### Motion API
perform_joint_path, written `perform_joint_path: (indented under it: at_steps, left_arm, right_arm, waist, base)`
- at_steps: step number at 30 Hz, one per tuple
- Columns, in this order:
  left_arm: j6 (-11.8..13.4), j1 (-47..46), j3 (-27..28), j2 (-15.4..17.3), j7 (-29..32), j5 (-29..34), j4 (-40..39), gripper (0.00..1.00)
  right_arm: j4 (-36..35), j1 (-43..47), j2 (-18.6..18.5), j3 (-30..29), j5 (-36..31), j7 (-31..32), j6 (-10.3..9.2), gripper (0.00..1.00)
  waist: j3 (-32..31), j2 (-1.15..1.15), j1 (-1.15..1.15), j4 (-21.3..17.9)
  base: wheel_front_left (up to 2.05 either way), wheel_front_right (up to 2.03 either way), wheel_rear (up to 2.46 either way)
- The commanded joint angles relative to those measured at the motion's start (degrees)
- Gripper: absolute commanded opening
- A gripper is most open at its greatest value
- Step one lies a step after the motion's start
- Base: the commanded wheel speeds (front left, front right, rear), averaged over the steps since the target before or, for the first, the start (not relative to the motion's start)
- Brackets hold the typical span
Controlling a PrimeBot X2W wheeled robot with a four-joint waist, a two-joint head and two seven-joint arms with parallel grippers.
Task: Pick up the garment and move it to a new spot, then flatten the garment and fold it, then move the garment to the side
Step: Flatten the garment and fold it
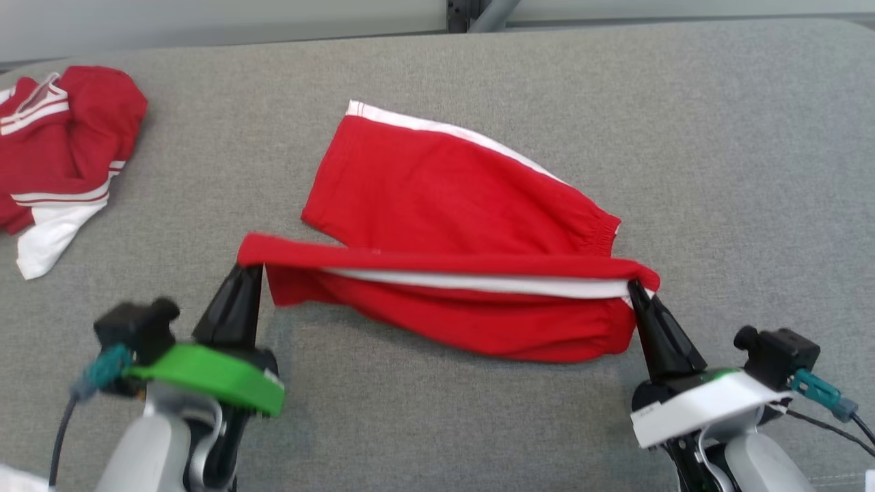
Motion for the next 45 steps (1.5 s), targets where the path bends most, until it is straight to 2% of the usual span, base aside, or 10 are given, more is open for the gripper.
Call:
perform_joint_path:
  at_steps: [1,7,15,31,32,33,34,35,39,45]
  left_arm:
    - [-0.32,-4.23,-0.35,0.18,0.95,-0.15,2.12,0.00]
    - [-0.84,-19.72,-1.78,0.18,3.56,-1.05,15.83,0.00]
    - [-1.16,-34.09,-4.75,-0.24,2.52,1.01,31.80,0.00]
    - [-1.14,-47.72,-7.40,-3.30,-0.84,2.18,47.46,0.00]
    - [-0.99,-48.31,-7.46,-3.55,-1.11,2.20,48.18,0.17]
    - [-0.65,-48.90,-7.40,-3.78,-1.25,2.07,48.92,0.47]
    - [-0.47,-49.50,-7.48,-3.99,-1.18,2.12,49.66,0.95]
    - [-0.25,-50.09,-7.61,-4.19,-1.37,2.22,50.10,1.00]
    - [0.05,-51.73,-7.29,-5.02,-3.55,1.77,51.61,1.00]
    - [-0.32,-52.40,-8.01,-6.05,-5.49,1.51,53.17,1.00]
  right_arm:
    - [1.31,-1.95,0.76,-0.65,0.25,-0.51,-0.04,0.00]
    - [6.89,-8.97,4.05,-1.83,-0.90,-1.32,-0.04,0.00]
    - [12.63,-16.30,6.63,-3.73,-2.59,-2.43,-0.05,0.00]
    - [14.79,-22.59,7.01,-4.39,-1.30,-2.51,-0.06,0.00]
    - [15.03,-22.93,7.00,-4.38,-1.23,-2.52,-0.06,0.00]
    - [15.27,-23.20,7.01,-4.37,-1.15,-2.52,-0.06,0.00]
    - [15.46,-23.47,7.00,-4.54,-0.80,-2.52,-0.06,0.00]
    - [15.60,-23.74,7.00,-4.64,-0.73,-2.52,-0.06,0.27]
    - [15.82,-24.36,7.04,-4.76,-0.36,-2.51,-0.05,1.00]
    - [15.17,-24.69,7.04,-5.86,-1.09,-2.52,-0.05,1.00]
  waist:
    - [2.18,0.09,0.00,-0.11]
    - [7.29,0.09,0.00,-2.30]
    - [12.16,0.09,0.00,-4.60]
    - [15.52,0.09,0.00,-5.11]
    - [15.61,0.09,0.00,-5.09]
    - [15.69,0.09,0.00,-5.09]
    - [15.76,0.09,0.00,-5.08]
    - [15.81,0.09,0.00,-5.06]
    - [15.82,0.09,0.00,-4.89]
    - [15.60,0.09,0.00,-4.59]
  base:
    - [0.00,0.00,0.00]
    - [0.00,0.00,0.00]
    - [0.00,0.00,0.00]
    - [0.00,0.00,0.00]
    - [0.00,0.00,0.00]
    - [0.00,0.00,0.00]
    - [0.00,0.00,0.00]
    - [0.00,0.00,0.00]
    - [0.00,0.00,0.00]
    - [0.00,0.00,0.00]
